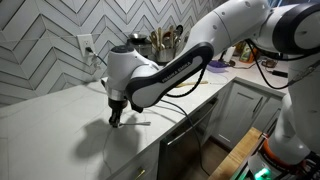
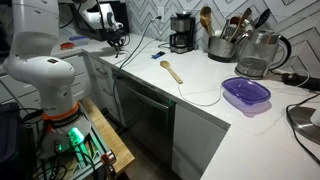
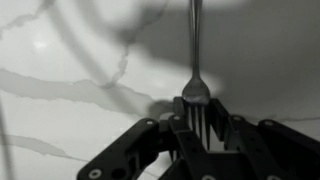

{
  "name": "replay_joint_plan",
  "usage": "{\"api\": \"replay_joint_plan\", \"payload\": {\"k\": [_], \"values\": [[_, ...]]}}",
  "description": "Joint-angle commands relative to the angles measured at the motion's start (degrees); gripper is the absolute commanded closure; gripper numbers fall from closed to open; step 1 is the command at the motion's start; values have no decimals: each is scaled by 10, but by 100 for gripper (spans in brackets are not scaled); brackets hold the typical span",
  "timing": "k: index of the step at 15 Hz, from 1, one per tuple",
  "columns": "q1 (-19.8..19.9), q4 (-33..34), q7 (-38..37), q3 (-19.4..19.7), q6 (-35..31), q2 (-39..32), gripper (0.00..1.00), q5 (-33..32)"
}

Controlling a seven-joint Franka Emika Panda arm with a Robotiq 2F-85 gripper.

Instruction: Move the silver fork to the right

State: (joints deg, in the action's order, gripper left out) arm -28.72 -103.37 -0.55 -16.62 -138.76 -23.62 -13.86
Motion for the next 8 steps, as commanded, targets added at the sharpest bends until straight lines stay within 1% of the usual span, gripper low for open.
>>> {"api": "replay_joint_plan", "payload": {"k": [1, 2, 3, 4, 5, 8], "values": [[-9, 9, -18, 6, 37, -6, 66, -15], [-8, 11, -15, 4, 43, -7, 80, -12], [-7, 13, -14, 3, 46, -8, 91, -11], [-7, 15, -12, 2, 50, -8, 96, -9], [-7, 19, -11, 2, 56, -7, 93, -11], [-7, 33, -10, 0, 61, 6, 93, -11]]}}
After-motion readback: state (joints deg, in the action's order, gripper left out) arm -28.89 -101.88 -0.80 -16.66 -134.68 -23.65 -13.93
